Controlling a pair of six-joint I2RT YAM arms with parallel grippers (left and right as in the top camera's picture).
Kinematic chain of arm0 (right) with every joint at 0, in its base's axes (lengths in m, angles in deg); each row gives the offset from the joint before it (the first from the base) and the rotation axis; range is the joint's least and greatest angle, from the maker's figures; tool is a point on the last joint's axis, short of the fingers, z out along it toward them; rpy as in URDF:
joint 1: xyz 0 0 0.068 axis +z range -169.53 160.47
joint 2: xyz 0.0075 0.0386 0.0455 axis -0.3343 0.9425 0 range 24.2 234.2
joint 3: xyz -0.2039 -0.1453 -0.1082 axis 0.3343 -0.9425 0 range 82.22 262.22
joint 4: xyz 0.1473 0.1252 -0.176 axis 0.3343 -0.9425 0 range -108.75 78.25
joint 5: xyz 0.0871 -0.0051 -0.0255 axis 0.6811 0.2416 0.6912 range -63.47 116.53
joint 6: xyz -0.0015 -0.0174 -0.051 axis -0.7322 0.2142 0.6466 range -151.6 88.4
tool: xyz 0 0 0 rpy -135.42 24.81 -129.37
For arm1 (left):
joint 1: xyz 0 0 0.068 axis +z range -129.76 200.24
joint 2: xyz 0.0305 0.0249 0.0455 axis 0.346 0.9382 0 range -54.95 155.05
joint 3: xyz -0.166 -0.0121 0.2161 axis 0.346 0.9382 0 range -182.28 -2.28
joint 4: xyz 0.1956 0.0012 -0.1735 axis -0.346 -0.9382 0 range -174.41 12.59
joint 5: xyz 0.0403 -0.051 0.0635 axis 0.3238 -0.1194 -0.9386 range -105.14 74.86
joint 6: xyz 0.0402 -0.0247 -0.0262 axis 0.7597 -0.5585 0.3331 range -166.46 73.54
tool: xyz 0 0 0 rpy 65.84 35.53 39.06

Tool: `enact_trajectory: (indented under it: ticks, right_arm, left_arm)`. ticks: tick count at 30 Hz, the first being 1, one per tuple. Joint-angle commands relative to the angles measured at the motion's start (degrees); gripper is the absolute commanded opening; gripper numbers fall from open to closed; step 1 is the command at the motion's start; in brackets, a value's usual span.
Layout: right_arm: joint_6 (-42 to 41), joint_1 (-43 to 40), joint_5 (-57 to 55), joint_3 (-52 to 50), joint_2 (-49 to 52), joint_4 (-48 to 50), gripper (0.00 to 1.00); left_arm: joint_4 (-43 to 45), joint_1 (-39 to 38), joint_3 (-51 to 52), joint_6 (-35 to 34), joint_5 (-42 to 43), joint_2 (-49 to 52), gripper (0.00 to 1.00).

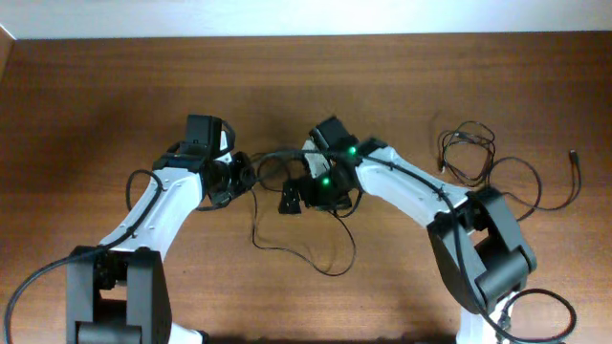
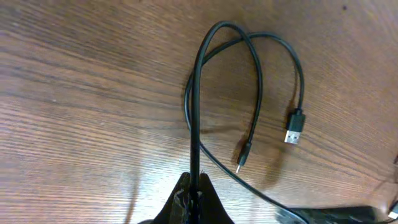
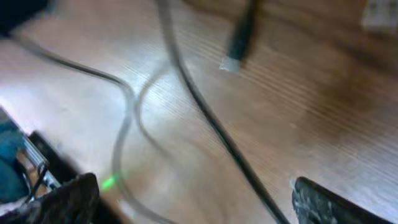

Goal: Untangle cables

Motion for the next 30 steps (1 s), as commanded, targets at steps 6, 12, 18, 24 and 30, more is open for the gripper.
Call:
enact_trajectory:
  ticks: [6,12,18,24,30]
  right_arm:
    - [11.45,-6.23,-6.60,6.71,-4.39,-18.56,0.98]
    - [12.55,-12.44,-6.58,3.74,-4.37,-25.55,0.98]
    - [12.50,-12.44,-4.35,-2.93,-4.37,-21.75,0.98]
    - [12.52,-12.41,-2.36,-4.39,-4.37,-21.18,0.98]
    - [12.50,-12.26,-1.92,-4.37,-4.37,-18.36,0.98]
  left_arm:
    - [0.07,0.02,0.28,17.70,10.95,0.83,0.00]
    - [-0.17,-0.15,0.28,33.79,21.55,0.87,0.32]
    - [-3.96,-4.46,0.28,41.09,21.70,0.87,0.76]
    - [-6.19,-2.89,-6.88,34.23,13.44,0.28,0.99]
    - [-6.05,-0.24,-11.08,22.05,3.93,0.22,0.97]
